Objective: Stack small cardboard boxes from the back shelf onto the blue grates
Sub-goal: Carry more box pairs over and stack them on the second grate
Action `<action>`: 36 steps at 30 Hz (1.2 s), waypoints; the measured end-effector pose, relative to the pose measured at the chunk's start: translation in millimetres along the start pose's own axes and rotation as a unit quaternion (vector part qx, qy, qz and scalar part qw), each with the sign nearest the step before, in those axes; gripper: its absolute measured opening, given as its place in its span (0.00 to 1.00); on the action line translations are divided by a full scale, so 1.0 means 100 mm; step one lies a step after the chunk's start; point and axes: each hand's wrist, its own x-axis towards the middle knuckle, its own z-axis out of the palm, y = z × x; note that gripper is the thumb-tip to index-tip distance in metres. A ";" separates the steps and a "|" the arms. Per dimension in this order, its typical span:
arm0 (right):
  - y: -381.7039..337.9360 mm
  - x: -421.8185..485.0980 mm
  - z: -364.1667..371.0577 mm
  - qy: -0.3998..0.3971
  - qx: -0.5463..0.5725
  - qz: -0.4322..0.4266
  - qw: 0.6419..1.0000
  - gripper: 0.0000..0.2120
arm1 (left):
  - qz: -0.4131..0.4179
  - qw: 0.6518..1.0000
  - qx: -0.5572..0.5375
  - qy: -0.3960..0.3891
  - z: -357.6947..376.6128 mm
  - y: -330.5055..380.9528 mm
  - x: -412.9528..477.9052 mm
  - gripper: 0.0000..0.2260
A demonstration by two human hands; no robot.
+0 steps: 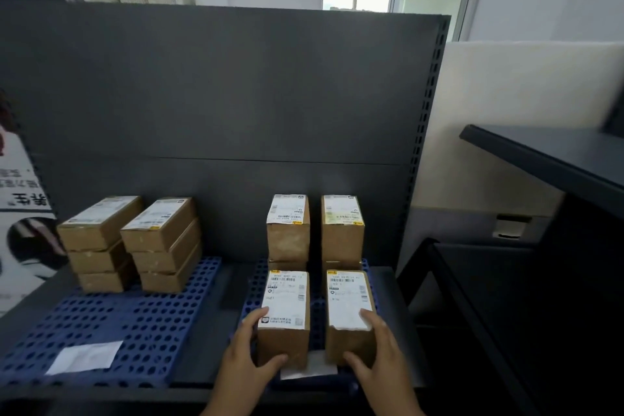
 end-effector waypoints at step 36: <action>-2.32 -2.69 -1.38 0.339 -0.164 -0.046 0.925 0.35 | 0.408 0.909 -0.005 -0.079 -0.84 2.01 -1.81 0.33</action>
